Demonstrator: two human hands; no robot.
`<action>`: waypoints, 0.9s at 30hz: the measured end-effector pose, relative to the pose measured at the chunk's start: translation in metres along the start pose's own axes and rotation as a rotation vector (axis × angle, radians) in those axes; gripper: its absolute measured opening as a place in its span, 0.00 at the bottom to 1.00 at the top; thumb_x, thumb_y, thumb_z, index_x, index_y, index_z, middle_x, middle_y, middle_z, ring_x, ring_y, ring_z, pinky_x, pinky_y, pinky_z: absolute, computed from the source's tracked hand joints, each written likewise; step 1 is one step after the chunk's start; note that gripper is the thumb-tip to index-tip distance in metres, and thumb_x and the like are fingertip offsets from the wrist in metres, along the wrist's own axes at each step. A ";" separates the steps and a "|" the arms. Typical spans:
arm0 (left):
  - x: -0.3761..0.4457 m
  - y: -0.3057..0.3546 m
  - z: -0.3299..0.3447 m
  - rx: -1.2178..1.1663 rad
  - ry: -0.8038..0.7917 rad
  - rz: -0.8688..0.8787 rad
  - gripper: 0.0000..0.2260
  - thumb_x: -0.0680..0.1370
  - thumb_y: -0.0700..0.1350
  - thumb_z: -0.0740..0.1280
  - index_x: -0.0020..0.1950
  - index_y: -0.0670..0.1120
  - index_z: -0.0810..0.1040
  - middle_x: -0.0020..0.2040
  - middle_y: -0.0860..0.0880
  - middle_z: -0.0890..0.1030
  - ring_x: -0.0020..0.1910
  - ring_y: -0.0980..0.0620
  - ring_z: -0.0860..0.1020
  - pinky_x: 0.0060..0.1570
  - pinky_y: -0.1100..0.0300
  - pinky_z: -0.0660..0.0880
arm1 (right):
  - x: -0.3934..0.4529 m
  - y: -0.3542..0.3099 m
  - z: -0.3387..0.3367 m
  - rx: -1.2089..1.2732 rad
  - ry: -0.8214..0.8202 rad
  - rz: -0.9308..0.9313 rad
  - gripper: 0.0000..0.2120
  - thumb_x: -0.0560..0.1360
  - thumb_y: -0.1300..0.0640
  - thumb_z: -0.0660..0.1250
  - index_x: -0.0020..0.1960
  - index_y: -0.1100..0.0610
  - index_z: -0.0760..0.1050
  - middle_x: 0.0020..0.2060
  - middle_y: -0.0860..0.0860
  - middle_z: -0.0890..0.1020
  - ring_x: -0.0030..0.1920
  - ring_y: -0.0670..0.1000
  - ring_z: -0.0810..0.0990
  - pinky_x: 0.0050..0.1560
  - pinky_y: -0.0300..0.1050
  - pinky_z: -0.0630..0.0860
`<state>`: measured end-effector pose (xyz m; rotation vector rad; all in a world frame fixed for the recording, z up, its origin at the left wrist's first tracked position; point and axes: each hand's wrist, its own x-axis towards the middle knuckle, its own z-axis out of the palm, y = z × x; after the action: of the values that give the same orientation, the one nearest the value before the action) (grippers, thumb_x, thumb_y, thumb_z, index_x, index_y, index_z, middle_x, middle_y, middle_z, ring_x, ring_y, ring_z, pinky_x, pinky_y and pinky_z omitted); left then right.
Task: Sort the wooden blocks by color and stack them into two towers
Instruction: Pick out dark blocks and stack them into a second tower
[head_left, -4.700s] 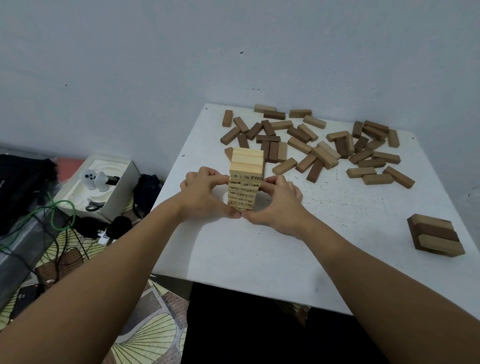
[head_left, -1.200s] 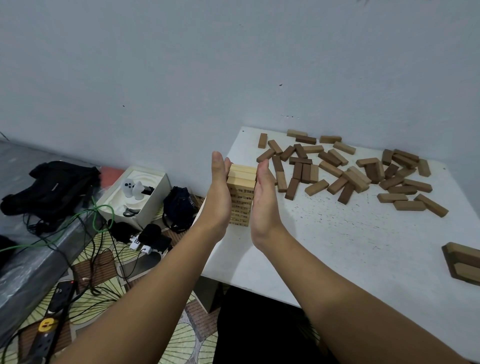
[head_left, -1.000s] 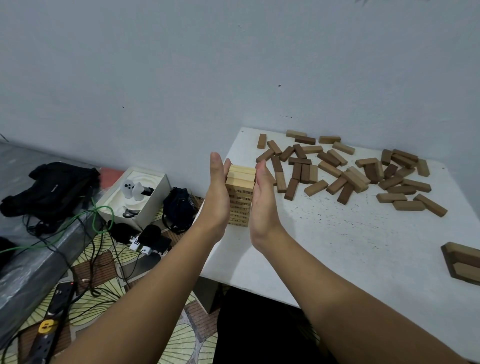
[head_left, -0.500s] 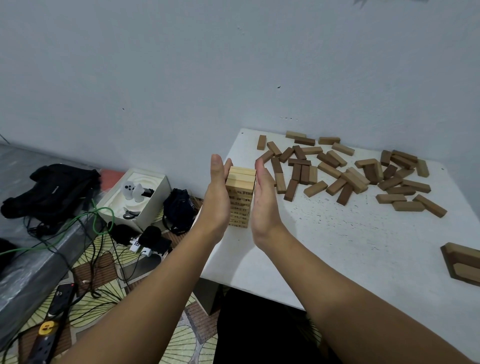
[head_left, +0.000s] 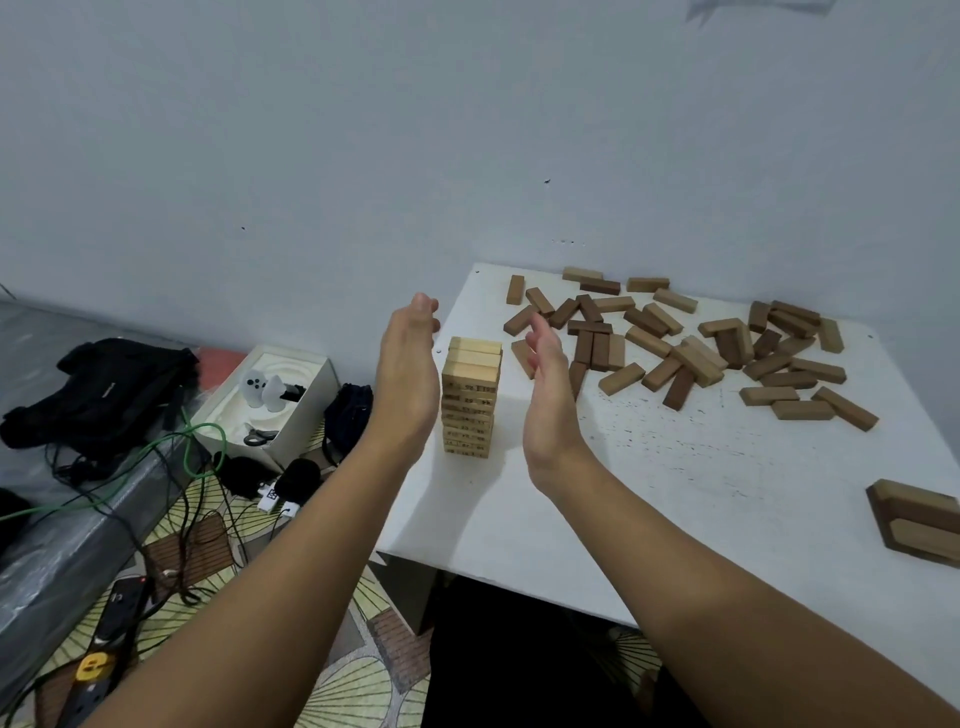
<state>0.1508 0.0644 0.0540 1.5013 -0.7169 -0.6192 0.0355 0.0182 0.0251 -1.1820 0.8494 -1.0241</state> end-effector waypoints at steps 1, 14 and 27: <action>0.003 0.003 -0.002 0.059 0.015 0.052 0.17 0.87 0.60 0.53 0.64 0.55 0.77 0.62 0.53 0.78 0.63 0.55 0.75 0.67 0.55 0.70 | 0.000 -0.004 -0.007 -0.052 0.006 -0.013 0.26 0.83 0.39 0.51 0.79 0.44 0.64 0.76 0.42 0.65 0.76 0.41 0.61 0.70 0.40 0.59; -0.007 0.058 0.066 0.962 -0.203 0.560 0.17 0.84 0.52 0.64 0.72 0.51 0.76 0.62 0.47 0.75 0.65 0.44 0.70 0.60 0.49 0.73 | 0.023 -0.023 -0.158 -1.297 -0.035 0.039 0.24 0.83 0.45 0.60 0.78 0.47 0.65 0.74 0.55 0.67 0.74 0.60 0.62 0.69 0.57 0.66; -0.017 -0.042 0.186 1.159 -0.612 0.227 0.25 0.85 0.48 0.59 0.82 0.59 0.61 0.71 0.40 0.67 0.72 0.37 0.65 0.71 0.42 0.65 | 0.018 -0.004 -0.239 -1.324 -0.173 0.213 0.35 0.83 0.45 0.61 0.83 0.40 0.47 0.72 0.57 0.67 0.64 0.59 0.75 0.61 0.56 0.76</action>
<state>0.0032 -0.0446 0.0008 2.2255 -1.9115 -0.4902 -0.1811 -0.0755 -0.0168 -2.1456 1.5359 -0.0492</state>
